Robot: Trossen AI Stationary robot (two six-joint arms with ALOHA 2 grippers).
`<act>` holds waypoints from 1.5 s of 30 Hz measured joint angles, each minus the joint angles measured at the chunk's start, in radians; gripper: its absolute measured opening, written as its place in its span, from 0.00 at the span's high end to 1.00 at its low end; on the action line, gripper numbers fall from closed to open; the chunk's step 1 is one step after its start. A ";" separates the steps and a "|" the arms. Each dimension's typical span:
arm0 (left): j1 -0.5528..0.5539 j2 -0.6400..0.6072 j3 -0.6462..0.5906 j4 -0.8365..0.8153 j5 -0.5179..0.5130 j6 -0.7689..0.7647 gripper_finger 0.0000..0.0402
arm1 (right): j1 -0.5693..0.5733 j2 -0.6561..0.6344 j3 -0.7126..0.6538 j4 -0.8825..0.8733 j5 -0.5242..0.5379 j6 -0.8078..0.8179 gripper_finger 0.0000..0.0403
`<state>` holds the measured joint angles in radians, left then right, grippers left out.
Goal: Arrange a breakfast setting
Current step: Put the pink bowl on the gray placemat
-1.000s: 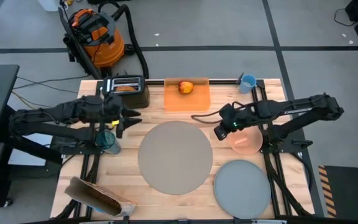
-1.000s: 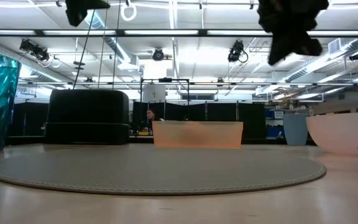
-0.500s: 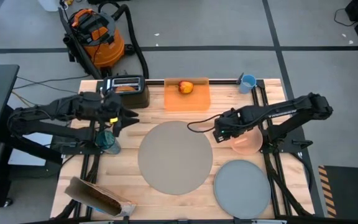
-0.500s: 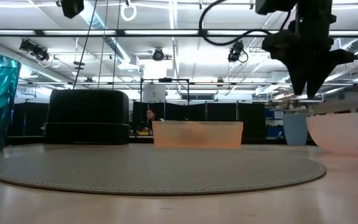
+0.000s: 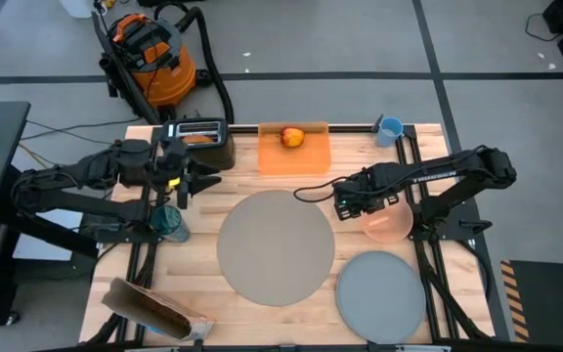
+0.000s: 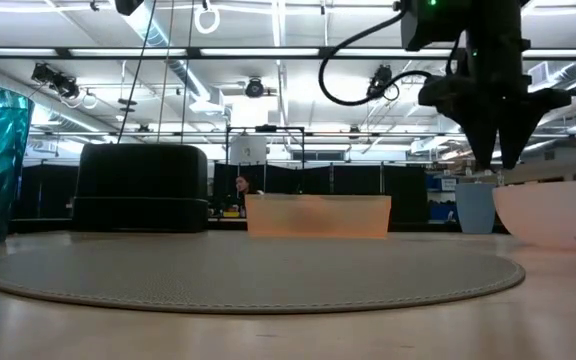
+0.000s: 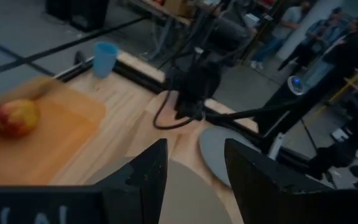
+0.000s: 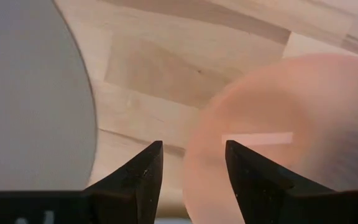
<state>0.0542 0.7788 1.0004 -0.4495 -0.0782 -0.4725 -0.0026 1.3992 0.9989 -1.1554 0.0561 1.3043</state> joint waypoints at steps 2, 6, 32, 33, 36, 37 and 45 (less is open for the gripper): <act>0.000 0.000 -0.001 -0.032 -0.009 -0.022 0.59 | -0.004 0.005 0.000 -0.002 -0.009 -0.003 0.53; 0.000 0.000 -0.001 -0.081 -0.021 -0.034 0.59 | -0.006 -0.006 0.000 -0.009 -0.024 0.004 0.49; -0.009 0.000 -0.001 -0.041 -0.120 0.079 0.59 | 0.009 0.111 -0.159 0.198 -0.013 0.249 0.66; -0.009 0.000 -0.001 -0.030 -0.120 0.088 0.59 | 0.009 0.122 -0.158 0.197 -0.013 0.249 0.68; -0.009 0.000 -0.001 -0.004 -0.120 0.115 0.59 | 0.013 0.143 -0.129 0.191 -0.017 0.246 0.77; -0.009 0.000 -0.001 -0.004 -0.120 0.123 0.59 | 0.017 0.146 -0.118 0.188 -0.017 0.240 0.80; -0.007 0.000 -0.001 -0.002 -0.120 0.164 0.59 | 0.052 0.126 -0.009 0.119 -0.015 0.143 0.95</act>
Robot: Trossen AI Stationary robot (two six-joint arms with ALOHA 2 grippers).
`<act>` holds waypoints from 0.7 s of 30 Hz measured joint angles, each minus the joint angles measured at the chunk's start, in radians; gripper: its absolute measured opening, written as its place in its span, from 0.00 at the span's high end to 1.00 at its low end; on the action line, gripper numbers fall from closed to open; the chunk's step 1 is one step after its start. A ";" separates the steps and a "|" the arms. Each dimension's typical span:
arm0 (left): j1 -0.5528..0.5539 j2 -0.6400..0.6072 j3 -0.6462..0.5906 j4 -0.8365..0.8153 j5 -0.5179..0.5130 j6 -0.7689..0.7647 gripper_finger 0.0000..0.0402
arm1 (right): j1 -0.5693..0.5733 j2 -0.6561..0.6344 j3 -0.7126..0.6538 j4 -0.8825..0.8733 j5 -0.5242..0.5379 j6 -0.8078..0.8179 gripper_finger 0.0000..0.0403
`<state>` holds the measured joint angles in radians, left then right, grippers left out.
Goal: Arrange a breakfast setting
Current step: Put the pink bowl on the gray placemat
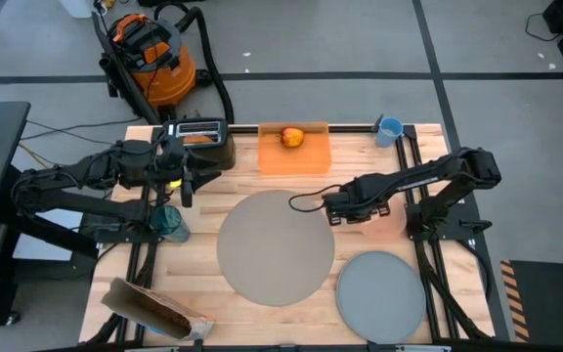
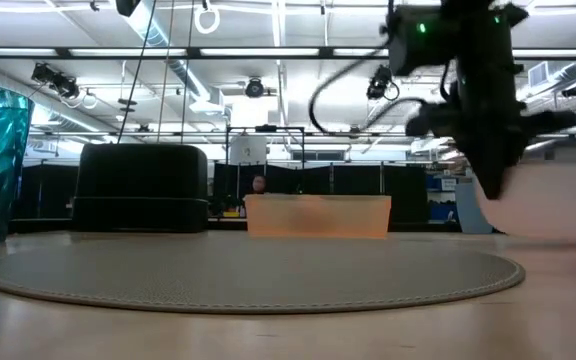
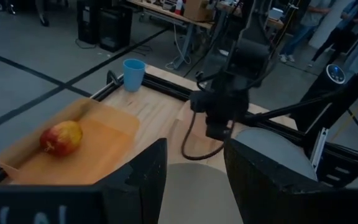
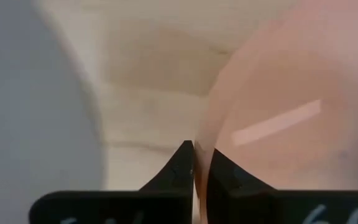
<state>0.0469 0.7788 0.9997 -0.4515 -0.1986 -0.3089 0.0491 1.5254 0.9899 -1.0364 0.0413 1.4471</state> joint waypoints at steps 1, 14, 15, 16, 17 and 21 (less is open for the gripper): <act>0.001 0.000 0.000 0.003 0.000 0.006 0.59 | 0.007 -0.004 0.023 -0.012 0.004 -0.043 0.95; 0.001 0.000 0.000 0.014 0.000 0.007 0.59 | 0.105 -0.006 0.259 0.254 0.028 -1.219 0.97; 0.001 0.000 0.000 0.014 0.000 0.007 0.59 | 0.109 -0.004 0.260 0.280 0.019 -1.271 0.97; 0.001 0.000 0.000 0.014 0.000 0.007 0.59 | 0.111 0.004 0.264 0.300 0.012 -1.305 0.97; 0.001 0.000 0.000 0.015 0.000 0.007 0.59 | 0.113 0.011 0.267 0.307 0.008 -1.329 0.97; 0.001 0.000 0.000 0.026 0.000 0.006 0.59 | 0.118 0.080 0.294 0.309 -0.009 -1.433 0.97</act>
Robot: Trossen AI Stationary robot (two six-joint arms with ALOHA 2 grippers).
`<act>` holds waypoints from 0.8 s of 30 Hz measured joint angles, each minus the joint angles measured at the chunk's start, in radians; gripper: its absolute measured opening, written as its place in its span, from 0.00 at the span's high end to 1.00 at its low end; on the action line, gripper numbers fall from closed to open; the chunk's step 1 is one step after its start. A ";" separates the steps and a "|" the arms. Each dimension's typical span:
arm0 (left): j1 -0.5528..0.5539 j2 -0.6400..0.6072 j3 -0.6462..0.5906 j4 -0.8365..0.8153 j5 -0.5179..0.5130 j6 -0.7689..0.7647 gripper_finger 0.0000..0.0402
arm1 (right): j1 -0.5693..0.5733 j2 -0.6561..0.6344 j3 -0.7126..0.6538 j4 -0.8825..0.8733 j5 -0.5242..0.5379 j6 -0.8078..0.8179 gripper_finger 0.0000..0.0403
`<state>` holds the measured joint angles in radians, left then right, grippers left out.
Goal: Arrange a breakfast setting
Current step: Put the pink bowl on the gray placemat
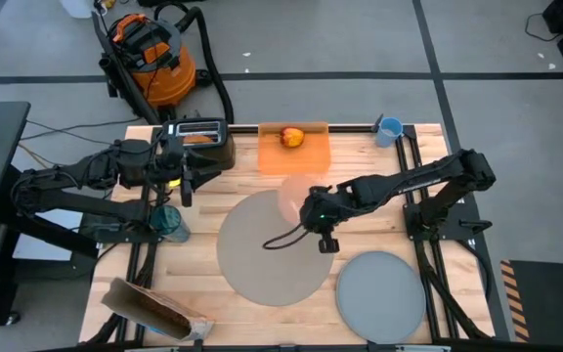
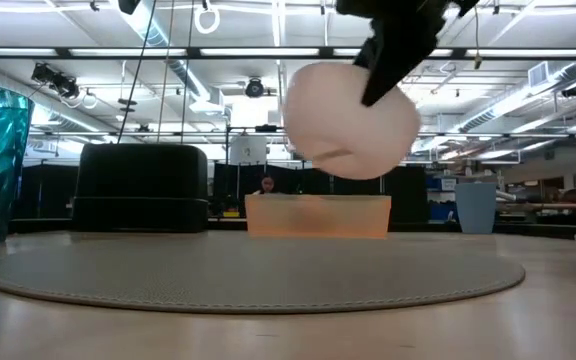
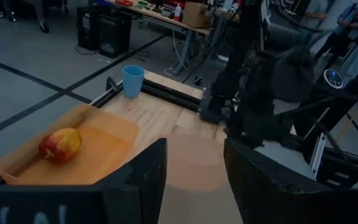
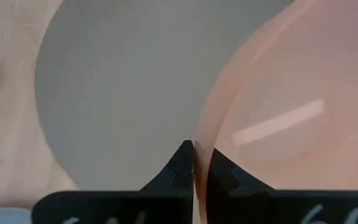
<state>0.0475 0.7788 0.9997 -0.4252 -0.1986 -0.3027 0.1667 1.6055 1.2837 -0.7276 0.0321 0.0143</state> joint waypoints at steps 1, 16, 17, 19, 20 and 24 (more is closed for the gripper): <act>0.000 0.000 0.000 0.004 0.000 0.000 0.59 | 0.002 0.023 0.016 -0.005 -0.001 -0.028 0.97; -0.001 0.002 0.000 0.029 0.001 -0.027 0.59 | 0.038 0.369 0.223 -0.080 0.027 -0.328 0.96; -0.001 0.002 0.000 0.029 0.000 -0.029 0.59 | 0.040 0.380 0.224 -0.079 0.027 -0.331 0.96; -0.001 0.002 0.000 0.028 0.001 -0.034 0.59 | 0.041 0.403 0.224 -0.088 0.029 -0.330 0.96; -0.001 0.002 0.000 0.029 0.001 -0.034 0.59 | 0.042 0.410 0.224 -0.093 0.032 -0.325 0.96; -0.001 0.002 0.000 0.028 0.001 -0.034 0.59 | 0.044 0.420 0.226 -0.133 0.080 -0.269 0.96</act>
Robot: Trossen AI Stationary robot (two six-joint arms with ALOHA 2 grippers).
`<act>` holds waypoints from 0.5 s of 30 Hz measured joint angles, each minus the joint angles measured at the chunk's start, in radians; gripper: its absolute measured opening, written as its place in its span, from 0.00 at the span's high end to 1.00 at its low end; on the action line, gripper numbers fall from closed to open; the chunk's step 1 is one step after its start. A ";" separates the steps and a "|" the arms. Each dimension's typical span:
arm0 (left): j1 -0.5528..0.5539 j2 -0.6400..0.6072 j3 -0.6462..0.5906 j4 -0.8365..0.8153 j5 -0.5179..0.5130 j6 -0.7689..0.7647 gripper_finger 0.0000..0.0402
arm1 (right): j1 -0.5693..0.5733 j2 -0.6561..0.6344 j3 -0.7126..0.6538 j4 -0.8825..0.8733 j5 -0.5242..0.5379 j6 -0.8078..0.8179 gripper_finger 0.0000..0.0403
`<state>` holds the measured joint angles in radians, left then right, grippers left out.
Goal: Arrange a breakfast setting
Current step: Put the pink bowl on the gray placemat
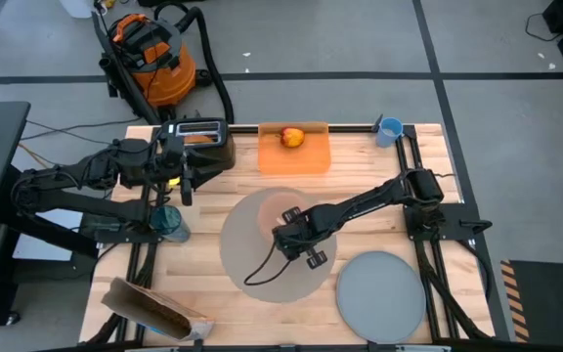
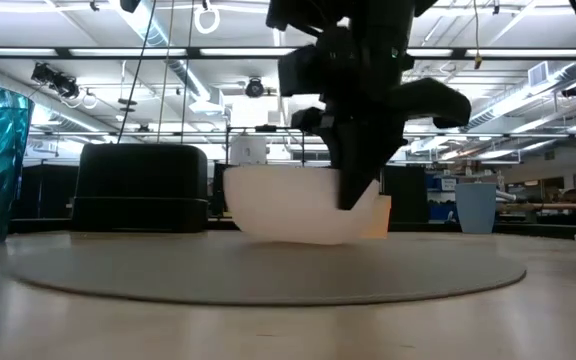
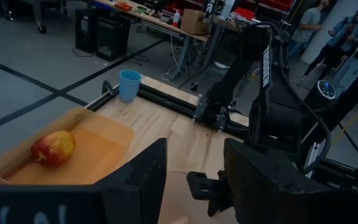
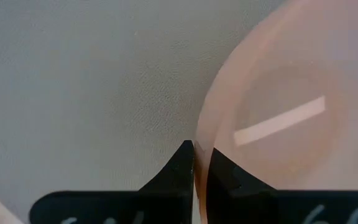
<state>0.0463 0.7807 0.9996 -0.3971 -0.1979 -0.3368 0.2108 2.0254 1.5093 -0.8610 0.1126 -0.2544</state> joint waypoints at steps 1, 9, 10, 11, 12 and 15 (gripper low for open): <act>0.000 0.000 0.000 0.000 0.000 0.000 0.59 | 0.000 0.000 0.000 -0.013 0.003 0.015 0.96; 0.000 0.000 0.000 0.000 0.000 0.000 0.59 | -0.001 0.000 -0.001 -0.083 0.015 0.073 0.96; 0.000 0.000 0.000 0.000 0.000 0.000 0.59 | -0.001 0.000 -0.001 -0.095 0.025 0.075 0.96; 0.000 0.000 0.000 -0.001 0.000 0.000 0.59 | -0.001 0.000 -0.001 -0.107 0.036 0.076 0.96; 0.000 0.000 0.000 0.000 0.000 -0.001 0.59 | -0.001 -0.001 -0.001 -0.120 0.047 0.076 0.96; 0.000 0.000 0.000 0.004 0.000 -0.007 0.59 | 0.001 -0.003 0.023 -0.161 0.068 0.079 0.96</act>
<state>0.0463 0.7807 0.9997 -0.3927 -0.1982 -0.3442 0.2116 2.0220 1.5319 -1.0220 0.1803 -0.1749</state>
